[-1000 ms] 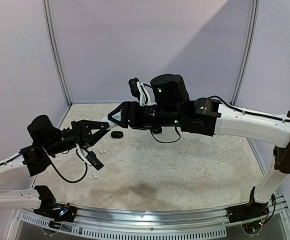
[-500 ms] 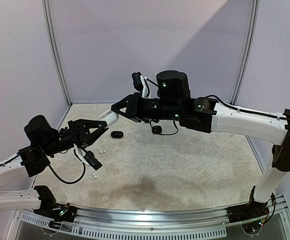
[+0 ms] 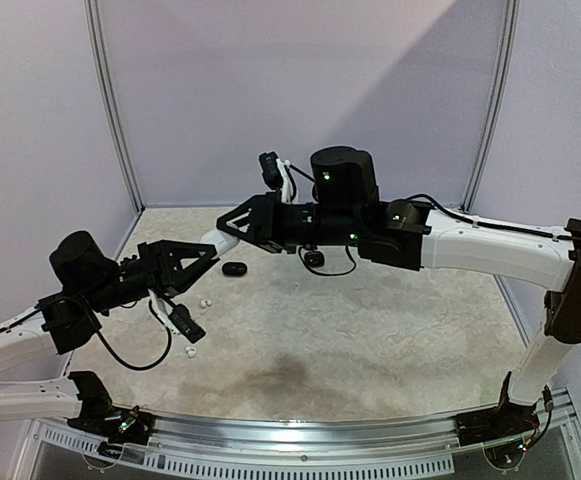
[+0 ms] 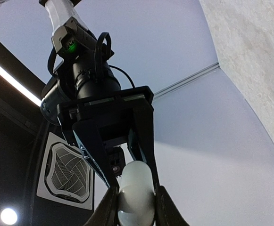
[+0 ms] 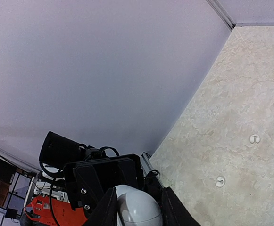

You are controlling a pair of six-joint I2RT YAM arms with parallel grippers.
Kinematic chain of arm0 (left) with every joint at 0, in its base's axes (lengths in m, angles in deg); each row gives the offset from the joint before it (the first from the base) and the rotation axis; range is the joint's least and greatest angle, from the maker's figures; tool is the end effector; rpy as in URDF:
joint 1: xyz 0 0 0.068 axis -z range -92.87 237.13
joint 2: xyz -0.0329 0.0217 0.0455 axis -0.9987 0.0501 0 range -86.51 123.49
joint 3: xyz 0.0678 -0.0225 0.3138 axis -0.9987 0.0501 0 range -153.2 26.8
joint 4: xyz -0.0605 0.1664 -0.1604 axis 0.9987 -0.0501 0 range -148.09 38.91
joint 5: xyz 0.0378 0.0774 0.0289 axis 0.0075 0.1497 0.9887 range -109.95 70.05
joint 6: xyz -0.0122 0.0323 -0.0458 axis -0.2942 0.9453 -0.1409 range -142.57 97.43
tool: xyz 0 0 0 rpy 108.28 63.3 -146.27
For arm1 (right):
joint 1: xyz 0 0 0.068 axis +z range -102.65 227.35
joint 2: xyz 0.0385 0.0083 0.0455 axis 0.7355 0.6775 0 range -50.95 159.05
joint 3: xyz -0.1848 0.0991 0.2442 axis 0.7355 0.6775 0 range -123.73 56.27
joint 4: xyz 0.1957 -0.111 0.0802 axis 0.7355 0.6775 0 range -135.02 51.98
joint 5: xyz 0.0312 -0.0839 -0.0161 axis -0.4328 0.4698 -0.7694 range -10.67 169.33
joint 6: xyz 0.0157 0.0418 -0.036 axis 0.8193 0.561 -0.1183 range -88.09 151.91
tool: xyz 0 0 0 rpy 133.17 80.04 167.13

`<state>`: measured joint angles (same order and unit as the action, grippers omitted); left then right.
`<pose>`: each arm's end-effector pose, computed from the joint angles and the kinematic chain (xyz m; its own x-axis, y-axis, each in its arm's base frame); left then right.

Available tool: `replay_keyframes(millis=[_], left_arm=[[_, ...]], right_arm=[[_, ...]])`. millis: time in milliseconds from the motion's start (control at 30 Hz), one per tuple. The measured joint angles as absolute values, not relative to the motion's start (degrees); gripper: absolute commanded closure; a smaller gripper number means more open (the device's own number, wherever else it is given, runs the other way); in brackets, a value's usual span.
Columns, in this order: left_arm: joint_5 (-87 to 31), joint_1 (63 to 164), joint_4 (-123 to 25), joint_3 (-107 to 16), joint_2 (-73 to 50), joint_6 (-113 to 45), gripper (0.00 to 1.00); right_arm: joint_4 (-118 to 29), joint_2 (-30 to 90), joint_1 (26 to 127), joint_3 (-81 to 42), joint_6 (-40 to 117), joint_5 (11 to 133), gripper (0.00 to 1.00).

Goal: Insert the wireless bluetooth earbuds into the charging case

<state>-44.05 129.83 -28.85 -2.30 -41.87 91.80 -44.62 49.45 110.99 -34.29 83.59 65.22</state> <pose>0.0882 -0.1040 0.3459 0.8000 0.3932 0.4531 -0.4565 -0.0912 0.8851 0.1759 0.3772 0.4240 -0.8143 0.0704 -0.5762 -0.5429 0.2588 0.7989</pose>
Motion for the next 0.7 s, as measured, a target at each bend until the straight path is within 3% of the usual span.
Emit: replay_keyframes(millis=[367,667,700], left_arm=[[-43.54,129.89,-29.03,-2.52,-41.30,91.89,1.00],[-43.37,129.94,-28.72,-2.87,-41.06,91.41,1.00],[-43.32,129.94,-28.77,-2.87,-41.09,91.41,0.95]], right_arm=[[-44.64,49.86,111.14,-34.29,83.57,64.15,0.60],[-46.43,50.61,111.42,-34.42,83.92,62.86,0.90],[-46.50,50.61,111.45,-34.42,83.90,62.79,0.92]])
